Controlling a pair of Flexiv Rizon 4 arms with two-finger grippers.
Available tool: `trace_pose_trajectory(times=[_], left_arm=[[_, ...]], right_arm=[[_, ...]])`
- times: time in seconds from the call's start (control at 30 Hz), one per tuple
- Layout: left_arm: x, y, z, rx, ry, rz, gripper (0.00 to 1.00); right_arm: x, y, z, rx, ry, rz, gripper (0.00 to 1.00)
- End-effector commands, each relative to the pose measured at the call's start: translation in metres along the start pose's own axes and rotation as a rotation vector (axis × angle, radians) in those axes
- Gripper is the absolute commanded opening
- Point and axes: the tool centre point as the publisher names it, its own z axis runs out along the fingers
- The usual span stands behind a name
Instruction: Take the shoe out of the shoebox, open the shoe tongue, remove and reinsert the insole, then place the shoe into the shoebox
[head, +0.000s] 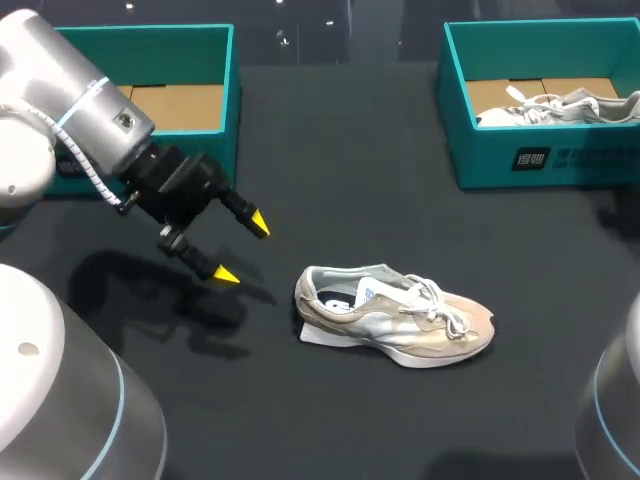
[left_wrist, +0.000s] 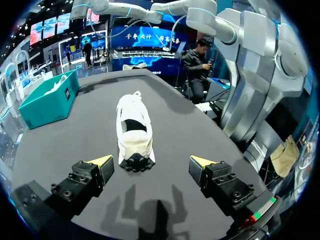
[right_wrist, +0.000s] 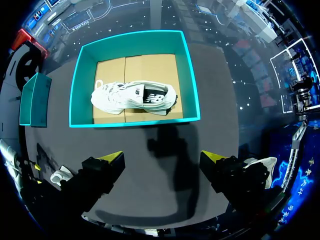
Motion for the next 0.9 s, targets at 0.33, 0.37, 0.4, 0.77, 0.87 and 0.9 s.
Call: trace_pose_trajectory(times=[0.33,0.37,0.4,0.77,0.87,0.9], left_arm=[[0.0,0.039,0.007,0.496,-0.048,-0.154,1.0],[0.0,0.039,0.007,0.496,-0.048,-0.154,1.0],[0.0,0.039,0.007,0.496,-0.048,-0.154,1.0],[-0.005,0.057,0.02,0.532,-0.112,-0.149,1.0],[-0.008,0.066,0.026,0.505,-0.161,-0.143,1.0],[-0.009,0.068,0.028,0.494,-0.169,-0.137,1.0]], right_arm=[[0.0,0.0,0.0,0.0,-0.001,0.0,1.0],[0.0,0.0,0.0,0.0,-0.001,0.0,1.0],[0.0,0.0,0.0,0.0,-0.001,0.0,1.0],[0.0,0.0,0.0,0.0,-0.001,0.0,1.0],[0.0,0.0,0.0,0.0,-0.001,0.0,1.0],[0.0,0.0,0.0,0.0,-0.001,0.0,1.0]])
